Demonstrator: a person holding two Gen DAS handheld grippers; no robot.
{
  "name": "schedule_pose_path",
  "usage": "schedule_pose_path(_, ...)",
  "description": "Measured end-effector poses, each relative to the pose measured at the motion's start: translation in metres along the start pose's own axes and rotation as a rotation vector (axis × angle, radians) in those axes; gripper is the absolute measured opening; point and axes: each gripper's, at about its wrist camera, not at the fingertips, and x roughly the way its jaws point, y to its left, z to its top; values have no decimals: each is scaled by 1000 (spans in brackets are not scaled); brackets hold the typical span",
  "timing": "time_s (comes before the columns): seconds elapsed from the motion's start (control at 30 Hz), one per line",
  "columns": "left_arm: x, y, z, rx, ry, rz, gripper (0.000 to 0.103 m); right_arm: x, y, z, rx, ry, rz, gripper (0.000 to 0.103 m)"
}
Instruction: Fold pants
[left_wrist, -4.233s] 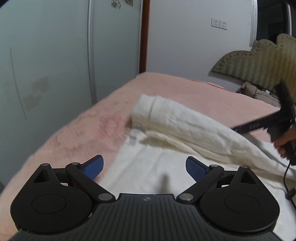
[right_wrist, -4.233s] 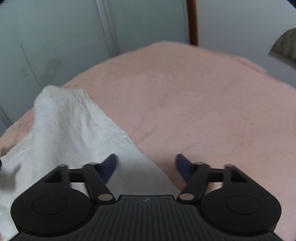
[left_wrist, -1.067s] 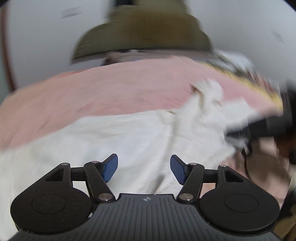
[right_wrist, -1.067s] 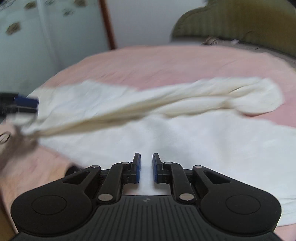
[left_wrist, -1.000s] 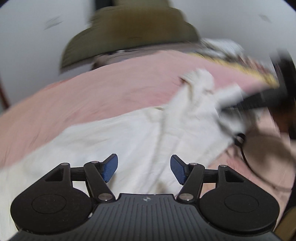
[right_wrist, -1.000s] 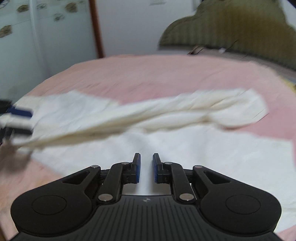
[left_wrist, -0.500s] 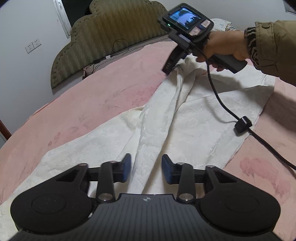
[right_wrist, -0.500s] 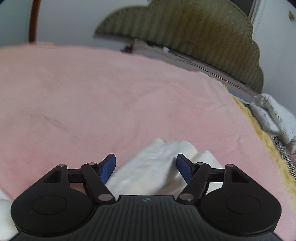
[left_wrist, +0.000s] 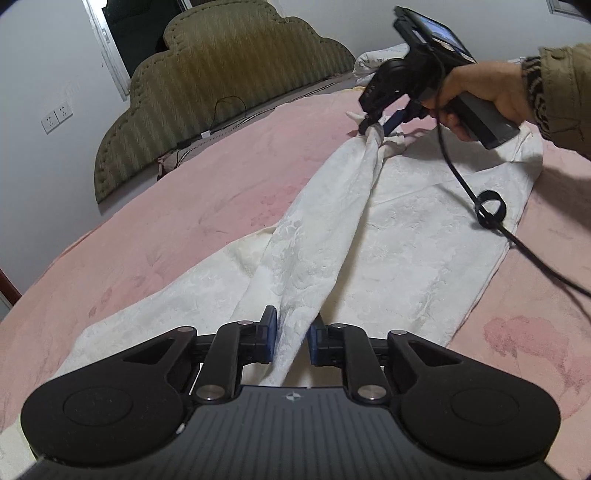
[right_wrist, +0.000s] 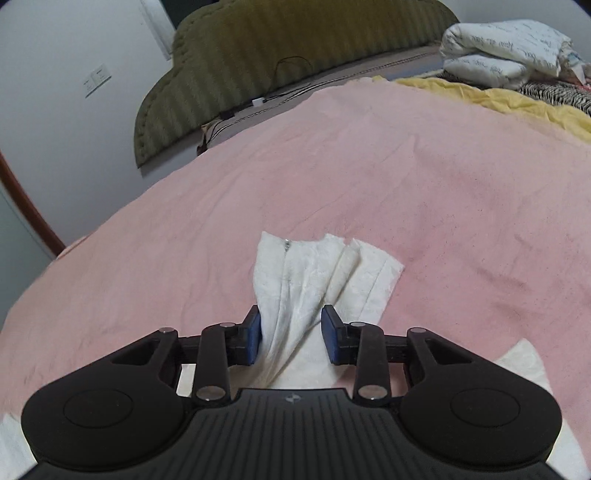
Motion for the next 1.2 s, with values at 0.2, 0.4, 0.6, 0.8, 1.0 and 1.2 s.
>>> schedule_pose_path(0.2,-3,-4,0,-13,-11,13,14,16,50,4,-306,8,-148,35)
schedule_pose_path(0.4,-20,10,1,-116,-76,21,2,-28,12,21,26,-117,120,10)
schedule_pose_path(0.6,-53,15,6,-129,-150,-70,2,-108,-45,19,285,-294,341,5)
schedule_pose_path(0.8,-34,-6,-4,-56,-72,-93,2,-105,-71,-18,212,-92,159,12)
schedule_pose_path(1.0,-26,-2,-3,-60,-52,-69,4,-82,-41,-23,115,-82,25,80)
schedule_pose_path(1.2,-25,-11,-6,-13,-63,-30,17,-79,-60,-45,342,-82,40,77)
